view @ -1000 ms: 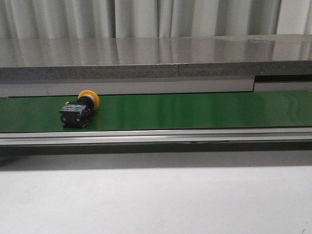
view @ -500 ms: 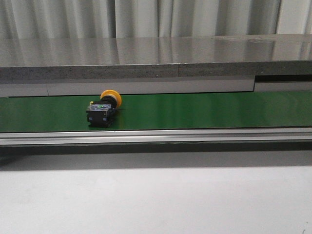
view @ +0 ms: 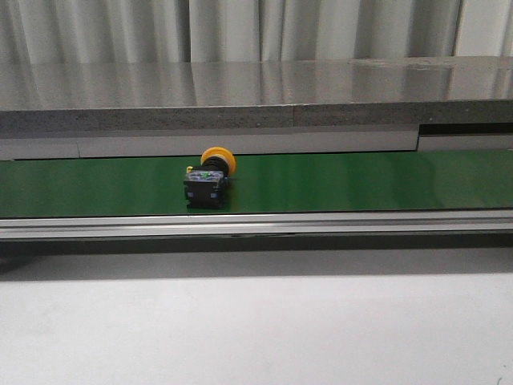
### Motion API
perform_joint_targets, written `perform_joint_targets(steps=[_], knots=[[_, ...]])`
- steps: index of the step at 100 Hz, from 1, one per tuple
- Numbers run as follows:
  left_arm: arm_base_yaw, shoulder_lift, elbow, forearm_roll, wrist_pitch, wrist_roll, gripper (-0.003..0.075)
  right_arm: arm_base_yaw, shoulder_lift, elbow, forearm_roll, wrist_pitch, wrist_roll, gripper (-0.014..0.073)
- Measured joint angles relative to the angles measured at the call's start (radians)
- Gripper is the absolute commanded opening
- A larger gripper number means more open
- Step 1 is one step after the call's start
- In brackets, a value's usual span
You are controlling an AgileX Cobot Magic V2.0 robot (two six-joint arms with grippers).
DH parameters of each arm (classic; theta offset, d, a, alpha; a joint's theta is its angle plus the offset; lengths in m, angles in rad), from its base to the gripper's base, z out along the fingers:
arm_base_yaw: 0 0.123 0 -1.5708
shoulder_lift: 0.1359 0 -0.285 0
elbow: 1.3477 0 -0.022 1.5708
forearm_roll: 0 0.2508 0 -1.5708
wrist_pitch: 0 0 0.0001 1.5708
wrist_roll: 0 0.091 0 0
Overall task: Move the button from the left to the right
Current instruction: 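Lower the right gripper over the button as the belt carries it closer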
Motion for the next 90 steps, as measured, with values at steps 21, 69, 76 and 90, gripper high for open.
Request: perform_joint_targets(steps=[21, 69, 76, 90], knots=[[0.000, 0.000, 0.000, 0.000, 0.000, 0.000, -0.0020, 0.000, 0.293, -0.256, 0.000, 0.202, 0.000, -0.0067], [0.000, 0.000, 0.000, 0.000, 0.000, 0.000, -0.0020, 0.000, 0.784, -0.539, 0.004, 0.346, 0.000, -0.0062], [0.000, 0.000, 0.000, 0.000, 0.000, 0.000, -0.0020, 0.000, 0.815, -0.540, 0.006, 0.348, 0.000, -0.0027], [0.000, 0.000, 0.000, 0.000, 0.000, 0.000, -0.0020, 0.000, 0.849, -0.540, 0.006, 0.368, 0.000, 0.0204]])
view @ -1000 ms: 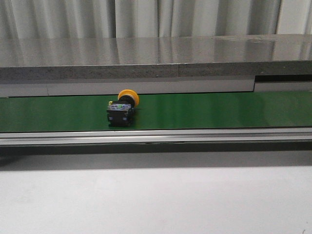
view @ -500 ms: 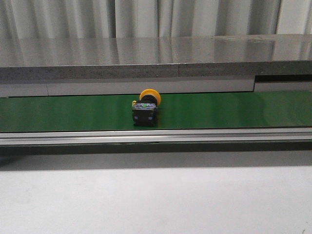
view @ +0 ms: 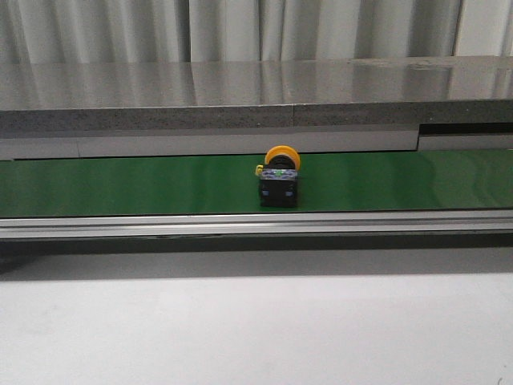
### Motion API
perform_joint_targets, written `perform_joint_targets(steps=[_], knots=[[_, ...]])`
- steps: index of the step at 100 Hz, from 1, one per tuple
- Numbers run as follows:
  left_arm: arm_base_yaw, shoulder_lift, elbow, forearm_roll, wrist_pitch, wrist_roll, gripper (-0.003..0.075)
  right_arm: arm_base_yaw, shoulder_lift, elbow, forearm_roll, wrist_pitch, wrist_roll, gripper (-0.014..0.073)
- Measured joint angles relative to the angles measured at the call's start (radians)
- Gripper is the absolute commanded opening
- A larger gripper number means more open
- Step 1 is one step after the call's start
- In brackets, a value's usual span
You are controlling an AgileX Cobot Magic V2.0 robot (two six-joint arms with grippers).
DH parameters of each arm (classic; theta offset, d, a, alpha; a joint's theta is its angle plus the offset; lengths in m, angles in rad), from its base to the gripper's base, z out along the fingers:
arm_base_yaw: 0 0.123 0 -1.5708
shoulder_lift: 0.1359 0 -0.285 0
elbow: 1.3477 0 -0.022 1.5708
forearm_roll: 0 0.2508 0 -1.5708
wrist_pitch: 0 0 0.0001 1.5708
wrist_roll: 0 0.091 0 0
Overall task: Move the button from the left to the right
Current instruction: 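Lower the right gripper over the button as the belt carries it closer, then close the right gripper on the button body and lift it off the belt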
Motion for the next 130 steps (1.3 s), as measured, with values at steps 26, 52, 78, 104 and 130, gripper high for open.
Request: perform_joint_targets(steps=[26, 52, 78, 104, 130], knots=[[0.000, 0.000, 0.000, 0.000, -0.002, 0.000, -0.0020, 0.000, 0.001, 0.000, 0.000, 0.018, 0.000, 0.0600], [0.000, 0.000, 0.000, 0.000, -0.002, 0.000, -0.0020, 0.000, 0.005, 0.000, 0.082, 0.018, 0.000, 0.0598], [0.000, 0.000, 0.000, 0.000, -0.002, 0.000, -0.0020, 0.070, 0.086, -0.017, 0.091, 0.020, -0.013, 0.0598], [0.000, 0.000, 0.000, 0.000, -0.002, 0.002, -0.0020, 0.194, 0.249, -0.079, 0.095, -0.006, -0.017, 0.0592], [0.000, 0.000, 0.000, 0.000, -0.002, 0.002, -0.0020, 0.233, 0.402, -0.162, 0.095, -0.039, -0.021, 0.0592]])
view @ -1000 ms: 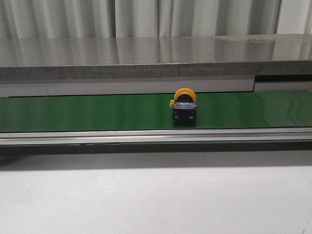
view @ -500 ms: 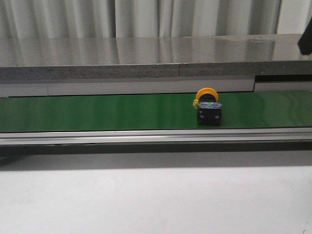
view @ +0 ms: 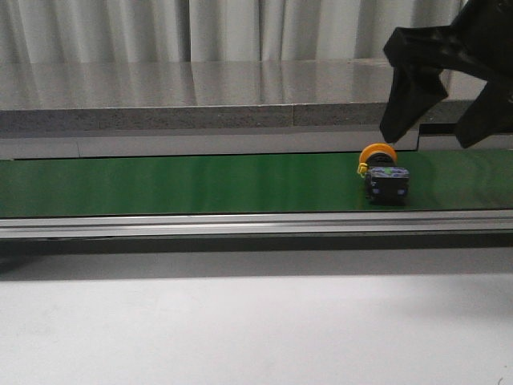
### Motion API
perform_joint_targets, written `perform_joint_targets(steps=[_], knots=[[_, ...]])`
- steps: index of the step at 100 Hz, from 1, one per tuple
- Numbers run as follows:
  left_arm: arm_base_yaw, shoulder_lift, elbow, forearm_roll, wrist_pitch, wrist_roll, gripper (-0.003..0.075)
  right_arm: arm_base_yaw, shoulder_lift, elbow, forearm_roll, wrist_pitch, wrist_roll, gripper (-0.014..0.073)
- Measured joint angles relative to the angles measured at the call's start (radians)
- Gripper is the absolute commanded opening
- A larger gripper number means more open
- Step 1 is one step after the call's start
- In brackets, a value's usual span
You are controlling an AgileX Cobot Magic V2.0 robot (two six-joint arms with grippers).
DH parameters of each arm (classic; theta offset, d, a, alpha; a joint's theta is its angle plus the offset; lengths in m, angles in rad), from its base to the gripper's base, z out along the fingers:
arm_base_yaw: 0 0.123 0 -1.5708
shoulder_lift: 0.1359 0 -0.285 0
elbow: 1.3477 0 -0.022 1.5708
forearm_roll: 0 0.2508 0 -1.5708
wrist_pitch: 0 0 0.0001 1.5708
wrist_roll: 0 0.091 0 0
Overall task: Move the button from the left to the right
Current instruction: 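Close the right gripper on the button body and lift it off the belt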
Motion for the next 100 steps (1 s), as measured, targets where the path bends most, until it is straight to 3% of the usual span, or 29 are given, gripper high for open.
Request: perform_joint_targets(steps=[30, 37, 56, 63, 84, 100], knots=[[0.000, 0.000, 0.000, 0.000, 0.000, 0.000, -0.0020, 0.000, 0.118, -0.039, -0.040, -0.039, -0.004, 0.0582], [0.000, 0.000, 0.000, 0.000, 0.000, 0.000, -0.0020, 0.000, 0.139, -0.039, -0.052, -0.046, -0.004, 0.0519], [0.000, 0.000, 0.000, 0.000, 0.000, 0.000, -0.0020, 0.000, 0.167, -0.041, -0.056, -0.045, -0.004, 0.0228], [0.000, 0.000, 0.000, 0.000, 0.000, 0.000, -0.0020, 0.000, 0.168, -0.041, -0.056, -0.043, -0.004, 0.0177], [0.000, 0.000, 0.000, 0.000, 0.000, 0.000, -0.0020, 0.000, 0.168, -0.043, -0.060, -0.038, -0.004, 0.0172], [0.000, 0.000, 0.000, 0.000, 0.000, 0.000, -0.0020, -0.011, 0.168, -0.090, -0.064, 0.047, -0.004, 0.0172]])
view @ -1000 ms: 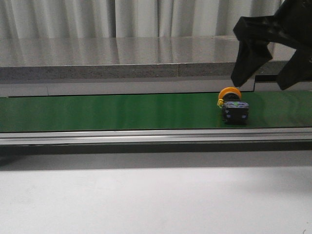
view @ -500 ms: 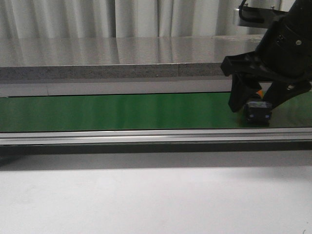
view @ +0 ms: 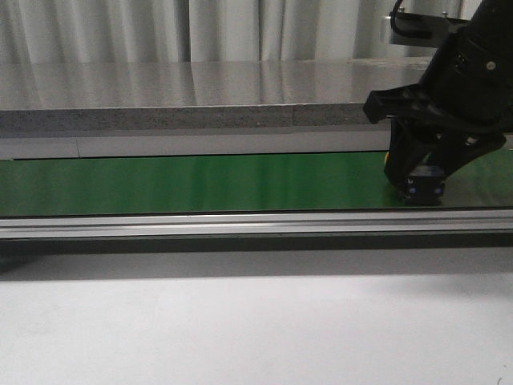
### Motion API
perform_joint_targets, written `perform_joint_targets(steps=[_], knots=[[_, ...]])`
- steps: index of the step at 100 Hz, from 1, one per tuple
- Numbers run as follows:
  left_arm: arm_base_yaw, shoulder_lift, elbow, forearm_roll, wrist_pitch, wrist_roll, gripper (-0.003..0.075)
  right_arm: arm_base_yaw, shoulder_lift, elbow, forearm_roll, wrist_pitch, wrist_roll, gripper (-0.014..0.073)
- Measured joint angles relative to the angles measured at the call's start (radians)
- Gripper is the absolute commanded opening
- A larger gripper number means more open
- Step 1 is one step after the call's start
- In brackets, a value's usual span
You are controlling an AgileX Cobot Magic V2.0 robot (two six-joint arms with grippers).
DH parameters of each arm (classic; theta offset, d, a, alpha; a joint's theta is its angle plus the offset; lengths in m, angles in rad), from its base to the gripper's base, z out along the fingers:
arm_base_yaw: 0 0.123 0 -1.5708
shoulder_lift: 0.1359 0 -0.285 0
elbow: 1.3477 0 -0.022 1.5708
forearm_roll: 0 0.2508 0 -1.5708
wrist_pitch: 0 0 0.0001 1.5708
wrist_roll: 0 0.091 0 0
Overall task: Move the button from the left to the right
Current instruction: 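Close the right gripper on the button body and lift it off the belt, then lower the held button into the green tray and open the right gripper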
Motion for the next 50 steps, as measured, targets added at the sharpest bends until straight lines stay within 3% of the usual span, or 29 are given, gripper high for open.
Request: perform_joint_targets(steps=[28, 50], knots=[[0.000, 0.000, 0.000, 0.000, 0.000, 0.000, -0.0020, -0.138, 0.000, -0.192, -0.101, 0.169, 0.000, 0.0172], [0.000, 0.000, 0.000, 0.000, 0.000, 0.000, -0.0020, -0.283, 0.000, -0.276, -0.164, 0.203, 0.000, 0.0172]])
